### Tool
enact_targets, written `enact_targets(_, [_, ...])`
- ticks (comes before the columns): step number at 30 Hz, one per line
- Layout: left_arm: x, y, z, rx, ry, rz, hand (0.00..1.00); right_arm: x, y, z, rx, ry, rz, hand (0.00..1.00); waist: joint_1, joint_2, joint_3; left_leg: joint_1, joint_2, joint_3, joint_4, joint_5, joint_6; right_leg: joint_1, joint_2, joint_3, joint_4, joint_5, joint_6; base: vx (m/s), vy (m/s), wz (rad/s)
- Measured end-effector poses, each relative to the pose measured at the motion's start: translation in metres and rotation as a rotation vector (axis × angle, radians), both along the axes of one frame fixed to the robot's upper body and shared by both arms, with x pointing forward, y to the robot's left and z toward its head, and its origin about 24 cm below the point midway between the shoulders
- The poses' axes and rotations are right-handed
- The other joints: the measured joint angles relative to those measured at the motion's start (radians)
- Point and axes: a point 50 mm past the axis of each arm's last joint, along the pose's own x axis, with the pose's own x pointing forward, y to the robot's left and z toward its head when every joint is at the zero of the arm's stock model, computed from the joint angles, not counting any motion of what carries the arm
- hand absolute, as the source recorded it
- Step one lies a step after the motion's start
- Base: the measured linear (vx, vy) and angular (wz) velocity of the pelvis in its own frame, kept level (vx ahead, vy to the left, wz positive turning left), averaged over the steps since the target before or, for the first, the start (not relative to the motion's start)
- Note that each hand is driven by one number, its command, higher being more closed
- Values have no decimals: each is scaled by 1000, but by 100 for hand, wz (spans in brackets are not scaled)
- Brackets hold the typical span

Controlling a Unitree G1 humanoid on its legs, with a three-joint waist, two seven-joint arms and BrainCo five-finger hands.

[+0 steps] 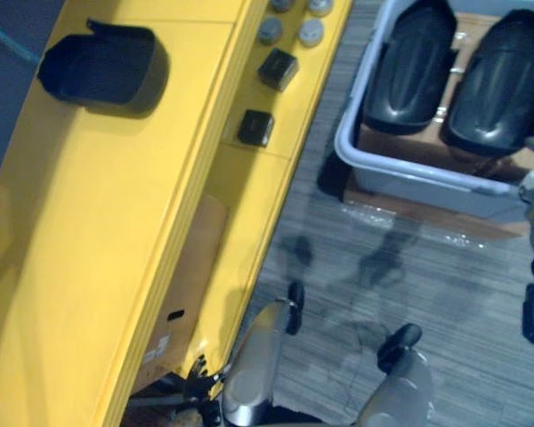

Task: Walk over and take plastic housings, then place them on the shelf

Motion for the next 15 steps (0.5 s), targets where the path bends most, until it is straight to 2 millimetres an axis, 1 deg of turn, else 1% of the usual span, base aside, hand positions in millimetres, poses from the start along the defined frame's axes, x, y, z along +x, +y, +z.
enact_targets(1, [-1,-1,0,-5,1,-6,0,-1,-1,2,-6,4,-6,0,3,3,-2,-3,-1,0,1,0,0,-4,-1,0,0,0,0,-25,48,8])
enact_targets(3, [-2,-5,-1,-22,6,-32,0,-4,-6,13,-44,2,-24,0,10,29,-21,-33,-2,-10,10,-3,3,-18,-2,-9,3,0,0,-20,39,8])
enact_targets(5, [-4,-10,-3,-43,20,-32,0,-7,-9,16,-78,21,-36,0,19,43,-32,-42,-4,-12,10,-3,3,-26,-4,-10,4,0,0,-4,17,3])
enact_targets(6, [-6,-12,-4,-59,30,-24,0,-10,-12,19,-98,32,-45,100,26,52,-38,-46,-4,-13,9,-3,3,-29,-4,-11,4,0,0,0,0,0])
enact_targets(8, [-6,-14,-4,-74,33,-31,0,-13,-16,23,-114,49,-56,100,36,62,-45,-47,-4,-13,5,-3,3,-32,-3,-12,3,0,0,0,0,0])
enact_targets(11, [-6,-16,-4,-87,32,-27,0,-18,-21,29,-148,88,-74,100,43,73,-54,-48,-4,-13,-1,-2,2,-34,-3,-14,-4,0,0,0,0,0])
enact_targets(13, [-6,-17,-4,-103,30,-18,0,-26,-29,34,-200,186,-86,100,50,79,-58,-51,-4,-11,-7,-2,2,-39,-2,-14,-9,0,0,0,0,0])
enact_targets(15, [-6,-17,-4,-114,31,-5,0,-29,-33,37,-222,242,-87,100,52,80,-59,-54,-4,-11,-10,0,1,-44,-1,-16,-12,0,1,40,-1,0])
